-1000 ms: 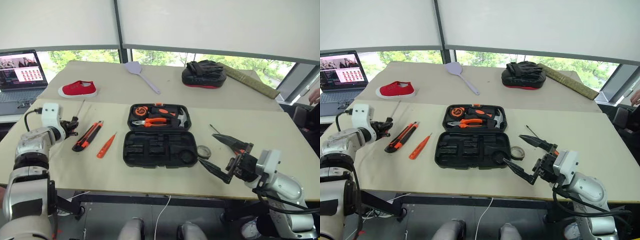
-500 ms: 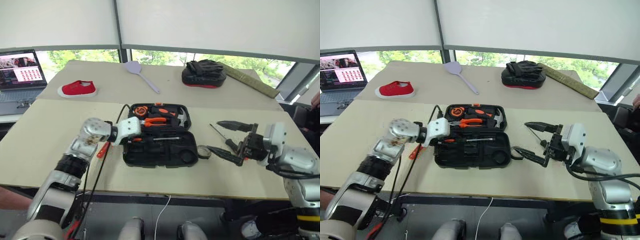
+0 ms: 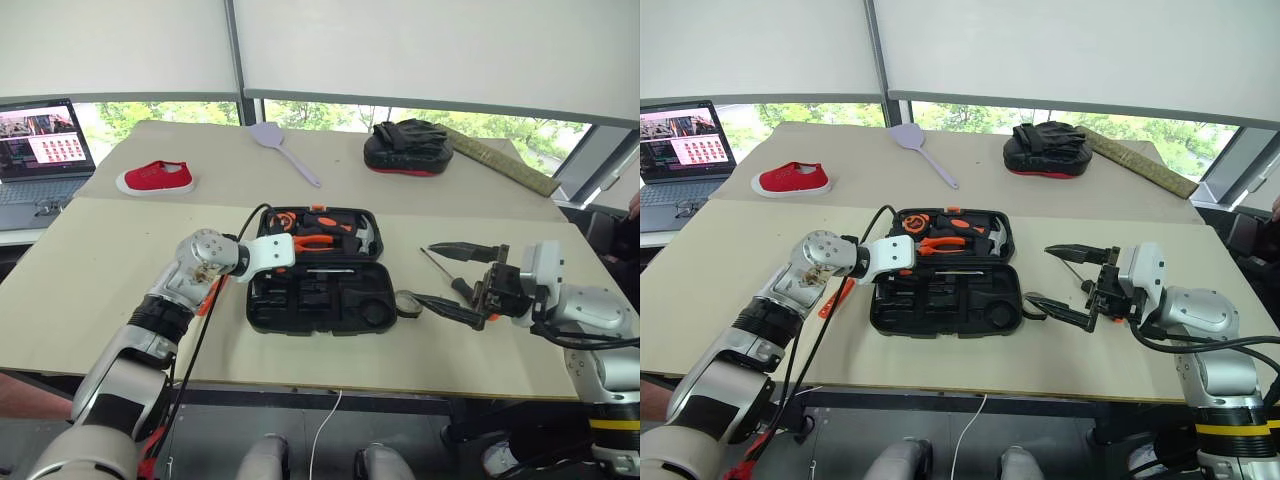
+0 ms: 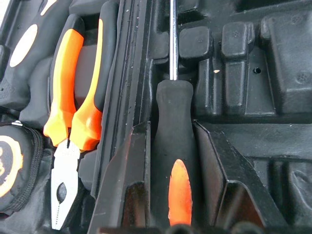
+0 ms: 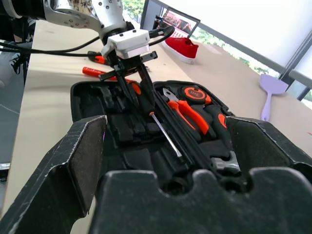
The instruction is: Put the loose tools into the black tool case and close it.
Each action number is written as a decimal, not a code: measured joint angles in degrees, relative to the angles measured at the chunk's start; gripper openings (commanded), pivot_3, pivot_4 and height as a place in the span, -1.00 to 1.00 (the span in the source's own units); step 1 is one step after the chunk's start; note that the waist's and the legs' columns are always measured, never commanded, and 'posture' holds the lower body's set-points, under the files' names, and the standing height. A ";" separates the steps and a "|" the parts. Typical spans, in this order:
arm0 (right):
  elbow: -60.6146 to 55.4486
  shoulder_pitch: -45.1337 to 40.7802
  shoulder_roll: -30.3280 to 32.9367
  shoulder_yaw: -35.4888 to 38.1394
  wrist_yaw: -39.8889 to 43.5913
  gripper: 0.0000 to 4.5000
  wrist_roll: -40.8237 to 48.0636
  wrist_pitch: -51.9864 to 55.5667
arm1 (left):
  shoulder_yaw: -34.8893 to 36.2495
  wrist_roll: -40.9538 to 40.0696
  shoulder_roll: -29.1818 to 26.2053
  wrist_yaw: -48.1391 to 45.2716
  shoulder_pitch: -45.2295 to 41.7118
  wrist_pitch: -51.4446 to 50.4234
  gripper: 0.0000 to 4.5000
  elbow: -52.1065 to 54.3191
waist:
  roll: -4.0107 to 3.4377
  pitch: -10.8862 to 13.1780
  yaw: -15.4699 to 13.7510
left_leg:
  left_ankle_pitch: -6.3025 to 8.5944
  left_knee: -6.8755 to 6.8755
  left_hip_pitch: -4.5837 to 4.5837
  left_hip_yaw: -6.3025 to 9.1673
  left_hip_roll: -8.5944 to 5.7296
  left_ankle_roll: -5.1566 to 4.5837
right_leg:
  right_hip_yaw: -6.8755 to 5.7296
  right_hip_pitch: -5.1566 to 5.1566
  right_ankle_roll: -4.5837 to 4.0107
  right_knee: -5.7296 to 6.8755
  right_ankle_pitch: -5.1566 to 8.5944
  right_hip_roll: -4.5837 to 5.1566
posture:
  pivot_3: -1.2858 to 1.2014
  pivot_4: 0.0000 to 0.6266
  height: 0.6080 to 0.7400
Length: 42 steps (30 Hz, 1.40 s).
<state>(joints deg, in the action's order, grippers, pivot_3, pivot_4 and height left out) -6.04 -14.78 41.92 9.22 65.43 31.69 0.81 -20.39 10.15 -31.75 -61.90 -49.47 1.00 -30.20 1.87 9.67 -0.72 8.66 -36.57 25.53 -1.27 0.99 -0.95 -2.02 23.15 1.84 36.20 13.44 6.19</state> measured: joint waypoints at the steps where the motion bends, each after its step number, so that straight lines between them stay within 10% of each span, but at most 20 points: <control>1: -0.22 0.02 0.00 0.00 0.00 1.00 0.00 0.04 | 0.05 -0.09 0.06 -0.20 0.00 0.03 -0.07 -0.02 | 0.00 0.00 0.00 | 0.00 -0.01 0.00 0.00 0.01 0.00 | 0.00 0.00 0.04 0.00 0.01 0.00 | 0.03 -0.52 1.00; 4: -0.43 0.32 0.00 0.00 0.11 1.00 0.00 0.53 | 0.33 -0.72 0.70 -0.43 0.17 1.23 0.41 -0.34 | 0.00 0.00 -0.10 | 0.00 -0.03 -0.01 0.00 0.01 0.00 | 0.01 -0.02 0.04 0.01 0.01 0.00 | 0.03 -0.52 1.00; 9: -1.42 0.60 -0.02 0.06 0.05 1.00 0.12 1.21 | 7.38 -7.75 3.57 1.02 0.48 -2.66 0.41 -0.17 | 0.00 0.00 -0.46 | 0.02 -0.17 0.08 0.01 -0.02 -0.04 | 0.01 -0.02 0.07 -0.03 -0.05 0.04 | 0.03 -0.52 1.00; 19: -2.65 3.66 -2.23 3.47 -5.01 1.00 2.27 3.98 | 13.43 -13.54 10.51 11.09 5.14 -18.31 -0.95 2.85 | 0.00 0.00 -0.23 | 0.04 -0.20 0.03 0.01 -0.04 -0.06 | 0.02 -0.08 0.09 0.01 -0.07 0.04 | 0.03 -0.52 1.00; 40: -3.75 11.13 -7.77 6.00 -12.90 1.00 0.11 0.86 | 9.58 -8.40 12.55 14.66 7.92 -7.68 -0.95 1.27 | -0.43 -0.25 -0.95 | 0.10 -0.19 -0.35 0.01 -0.06 -0.13 | 0.02 -0.52 0.23 -0.14 0.02 0.15 | 0.03 -0.52 1.00; 42: -3.73 12.12 -8.16 7.03 -13.41 1.00 0.11 0.41 | 11.17 -10.05 13.09 14.43 8.47 -4.53 -0.72 -0.17 | -0.42 -0.25 -1.09 | 0.12 -0.19 -0.32 0.01 -0.07 -0.15 | 0.02 -0.51 0.16 -0.14 -0.02 0.21 | 0.03 -0.52 1.00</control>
<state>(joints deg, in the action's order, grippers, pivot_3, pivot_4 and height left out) -9.77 -2.65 33.77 16.26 52.02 31.80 1.22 -9.23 0.10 -18.66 -47.48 -41.00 -3.52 -30.37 1.45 9.42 -1.81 8.77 -36.77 25.20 -1.26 0.92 -1.10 -2.00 22.65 2.00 36.06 13.42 6.39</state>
